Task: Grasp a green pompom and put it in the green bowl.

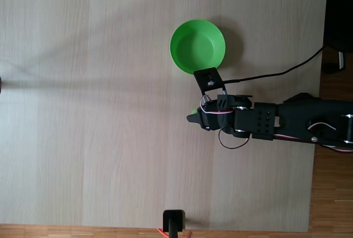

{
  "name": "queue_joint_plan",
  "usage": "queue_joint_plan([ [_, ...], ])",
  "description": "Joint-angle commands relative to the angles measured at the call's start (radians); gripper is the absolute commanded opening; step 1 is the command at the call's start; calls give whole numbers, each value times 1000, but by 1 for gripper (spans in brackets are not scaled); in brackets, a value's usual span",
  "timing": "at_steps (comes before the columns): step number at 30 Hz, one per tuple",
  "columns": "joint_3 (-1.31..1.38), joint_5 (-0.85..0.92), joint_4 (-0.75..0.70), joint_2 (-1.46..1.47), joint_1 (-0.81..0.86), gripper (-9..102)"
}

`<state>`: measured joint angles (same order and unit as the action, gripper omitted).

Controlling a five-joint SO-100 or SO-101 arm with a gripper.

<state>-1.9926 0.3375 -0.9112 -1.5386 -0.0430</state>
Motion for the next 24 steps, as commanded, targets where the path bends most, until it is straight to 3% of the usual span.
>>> queue_joint_plan([
  [1,23,-5,-2,-3,3,25],
  [24,23,-9,-2,52,9,25],
])
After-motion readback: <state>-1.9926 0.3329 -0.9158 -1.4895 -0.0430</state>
